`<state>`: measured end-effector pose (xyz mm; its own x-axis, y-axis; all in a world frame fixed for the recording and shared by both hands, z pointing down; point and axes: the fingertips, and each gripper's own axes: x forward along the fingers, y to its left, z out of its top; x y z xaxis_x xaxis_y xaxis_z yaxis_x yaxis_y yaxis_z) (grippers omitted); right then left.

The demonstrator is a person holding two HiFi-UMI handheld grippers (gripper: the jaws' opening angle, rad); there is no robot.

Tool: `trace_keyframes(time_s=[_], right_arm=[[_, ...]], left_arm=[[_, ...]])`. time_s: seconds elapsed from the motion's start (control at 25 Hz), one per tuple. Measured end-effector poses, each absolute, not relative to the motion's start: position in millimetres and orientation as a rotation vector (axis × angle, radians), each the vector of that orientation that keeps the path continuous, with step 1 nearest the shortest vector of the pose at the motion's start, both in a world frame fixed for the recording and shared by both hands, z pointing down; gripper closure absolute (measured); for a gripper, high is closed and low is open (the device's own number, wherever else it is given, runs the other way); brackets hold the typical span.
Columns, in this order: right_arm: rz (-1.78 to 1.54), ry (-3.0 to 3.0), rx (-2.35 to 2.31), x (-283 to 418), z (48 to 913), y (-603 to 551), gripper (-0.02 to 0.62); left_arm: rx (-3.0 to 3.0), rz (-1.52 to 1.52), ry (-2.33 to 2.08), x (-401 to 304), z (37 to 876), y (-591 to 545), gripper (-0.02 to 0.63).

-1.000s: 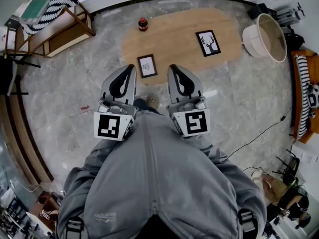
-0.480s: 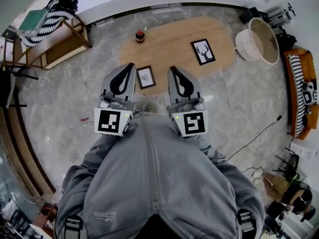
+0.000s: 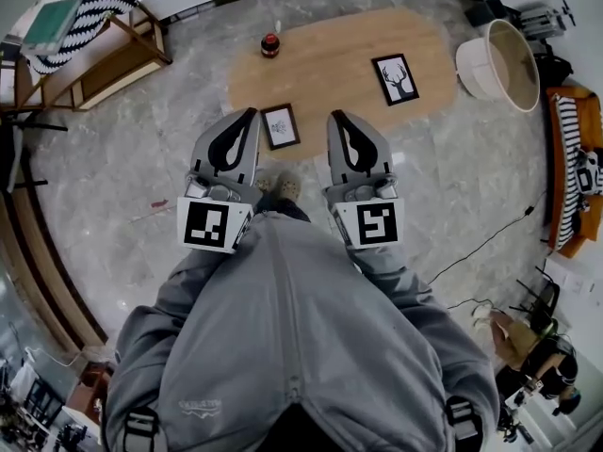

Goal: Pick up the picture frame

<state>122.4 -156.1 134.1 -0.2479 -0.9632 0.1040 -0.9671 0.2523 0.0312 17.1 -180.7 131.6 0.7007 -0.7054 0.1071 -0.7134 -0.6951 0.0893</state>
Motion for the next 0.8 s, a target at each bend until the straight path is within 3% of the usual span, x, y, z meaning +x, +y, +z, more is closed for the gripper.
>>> trace_keyframes(time_s=[0.8], right_arm=[[0.295, -2.352, 1.782, 135.1, 302.7, -182.5, 0.561]], left_arm=[[2.694, 0.251, -1.081, 30.3, 283.7, -214.2, 0.588]])
